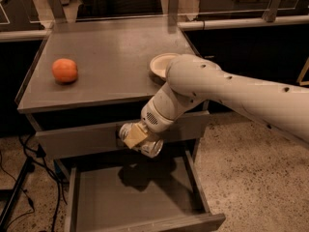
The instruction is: Place 7up can into middle drawer
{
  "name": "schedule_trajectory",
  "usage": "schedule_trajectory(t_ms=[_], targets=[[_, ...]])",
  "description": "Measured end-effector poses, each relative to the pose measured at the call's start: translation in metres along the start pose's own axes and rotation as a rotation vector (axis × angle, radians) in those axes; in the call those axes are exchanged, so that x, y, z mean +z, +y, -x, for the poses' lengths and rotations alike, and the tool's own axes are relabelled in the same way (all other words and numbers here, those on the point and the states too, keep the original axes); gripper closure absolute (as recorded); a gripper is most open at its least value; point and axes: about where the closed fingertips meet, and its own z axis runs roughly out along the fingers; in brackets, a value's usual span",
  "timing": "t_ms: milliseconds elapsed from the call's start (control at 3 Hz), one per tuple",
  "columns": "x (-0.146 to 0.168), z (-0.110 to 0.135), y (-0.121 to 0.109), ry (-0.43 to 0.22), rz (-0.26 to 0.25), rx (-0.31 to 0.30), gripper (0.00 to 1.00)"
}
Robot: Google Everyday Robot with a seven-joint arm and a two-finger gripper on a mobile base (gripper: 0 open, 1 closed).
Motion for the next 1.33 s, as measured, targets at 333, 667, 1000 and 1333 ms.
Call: schedule_trajectory(t_ms=[333,667,1000,1333], targets=[[0.034,-0.019,0.009,0.042,0.006,0.034,1.00],[0.081,-0.045,0.012,0.063,0.021,0.117,1.00],[0.118,-0.062,0.011,0.071,0.042,0.186,1.00],[0.119,-0.062,0.010,0.068,0.042,0.189,1.00]])
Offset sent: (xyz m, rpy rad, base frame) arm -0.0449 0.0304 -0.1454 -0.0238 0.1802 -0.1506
